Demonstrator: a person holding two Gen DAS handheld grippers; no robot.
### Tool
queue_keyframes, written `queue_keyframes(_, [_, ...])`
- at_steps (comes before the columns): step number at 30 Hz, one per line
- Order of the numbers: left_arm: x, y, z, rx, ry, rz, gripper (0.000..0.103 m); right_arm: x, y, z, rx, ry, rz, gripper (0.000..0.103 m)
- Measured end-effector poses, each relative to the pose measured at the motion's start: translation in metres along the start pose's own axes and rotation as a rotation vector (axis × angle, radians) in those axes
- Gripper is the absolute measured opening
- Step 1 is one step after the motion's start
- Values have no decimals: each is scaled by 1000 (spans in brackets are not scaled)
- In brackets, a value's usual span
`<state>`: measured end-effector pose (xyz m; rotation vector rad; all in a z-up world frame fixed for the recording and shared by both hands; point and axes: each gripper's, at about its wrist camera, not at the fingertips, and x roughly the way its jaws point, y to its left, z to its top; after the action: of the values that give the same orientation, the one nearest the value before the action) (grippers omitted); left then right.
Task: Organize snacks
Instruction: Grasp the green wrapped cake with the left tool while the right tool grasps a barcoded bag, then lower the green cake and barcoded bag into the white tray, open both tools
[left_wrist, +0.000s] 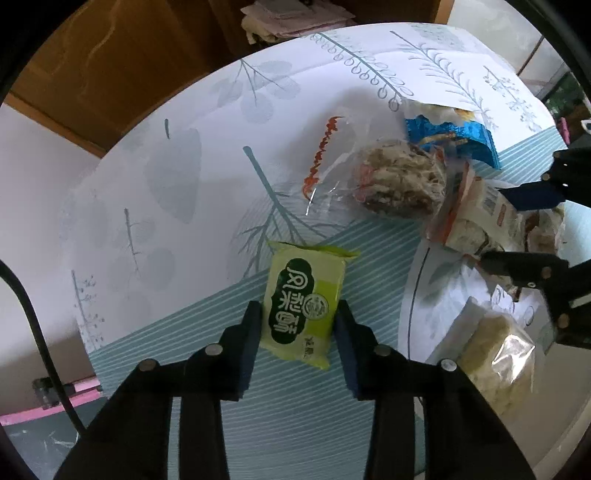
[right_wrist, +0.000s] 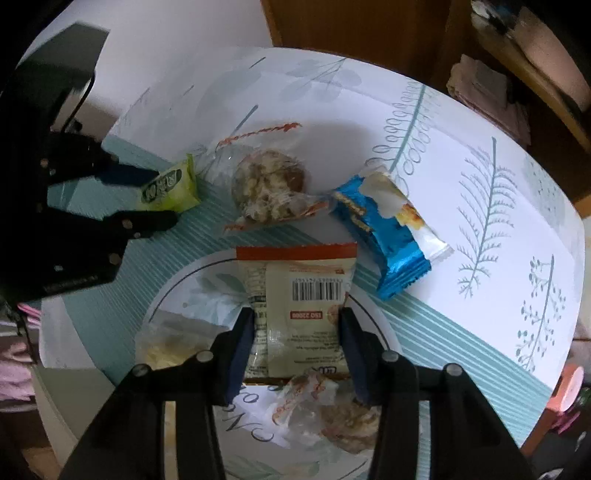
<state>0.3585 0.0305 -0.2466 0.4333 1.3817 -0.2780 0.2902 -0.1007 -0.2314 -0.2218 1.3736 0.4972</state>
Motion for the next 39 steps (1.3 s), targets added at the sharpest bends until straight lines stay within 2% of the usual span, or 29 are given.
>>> queue_keyframes(4, [-6,1,-4,-72,-9,61,37,-14,-1,-4,42,-49,40,46])
queue_keyframes(9, [-33,4,-14,-167,-58,86,37,-50,-11,-10,102,-139,109,46])
queue_keyframes(17, [-120,-5,-36,-255,-193,57,37,-117,-4,-27,144,-279,158,46])
queue_keyframes(25, [-194,-37,-87,-280,-286,19,37,-176,32,-58,162,-382,190,47])
queue_keyframes(30, [-223,-66,-123,-282,-319,-4,37,-204,48,-90,168,-426,186,47])
queue_keyframes(39, [-253,-94,-173,-300,-355,-52,37,-234,72,-138,169,-463,152,47])
